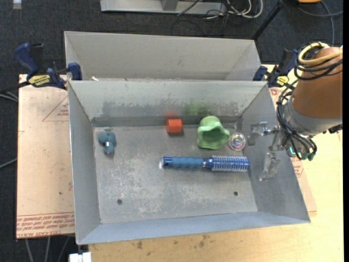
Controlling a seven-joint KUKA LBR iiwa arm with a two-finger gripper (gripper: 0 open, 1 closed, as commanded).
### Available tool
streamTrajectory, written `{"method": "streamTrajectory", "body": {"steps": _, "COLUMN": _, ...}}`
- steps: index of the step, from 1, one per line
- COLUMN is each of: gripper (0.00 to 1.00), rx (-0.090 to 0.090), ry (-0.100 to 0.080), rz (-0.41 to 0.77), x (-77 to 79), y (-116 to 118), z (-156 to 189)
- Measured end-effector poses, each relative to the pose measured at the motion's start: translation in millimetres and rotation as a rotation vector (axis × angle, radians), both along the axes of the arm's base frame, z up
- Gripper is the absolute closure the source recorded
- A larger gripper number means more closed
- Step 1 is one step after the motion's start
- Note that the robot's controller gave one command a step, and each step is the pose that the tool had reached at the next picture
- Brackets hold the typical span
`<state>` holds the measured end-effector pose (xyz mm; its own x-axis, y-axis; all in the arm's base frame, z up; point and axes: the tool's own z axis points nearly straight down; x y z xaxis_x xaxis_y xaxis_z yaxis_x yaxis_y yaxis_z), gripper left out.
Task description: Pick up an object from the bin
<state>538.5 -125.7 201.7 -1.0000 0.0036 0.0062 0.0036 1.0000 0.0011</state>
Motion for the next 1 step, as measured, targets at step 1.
{"method": "streamTrajectory", "body": {"steps": 1, "gripper": 0.0, "rx": 0.003, "ry": -0.003, "rz": 0.184, "x": 31.3, "y": 70.4, "z": -135.5}}
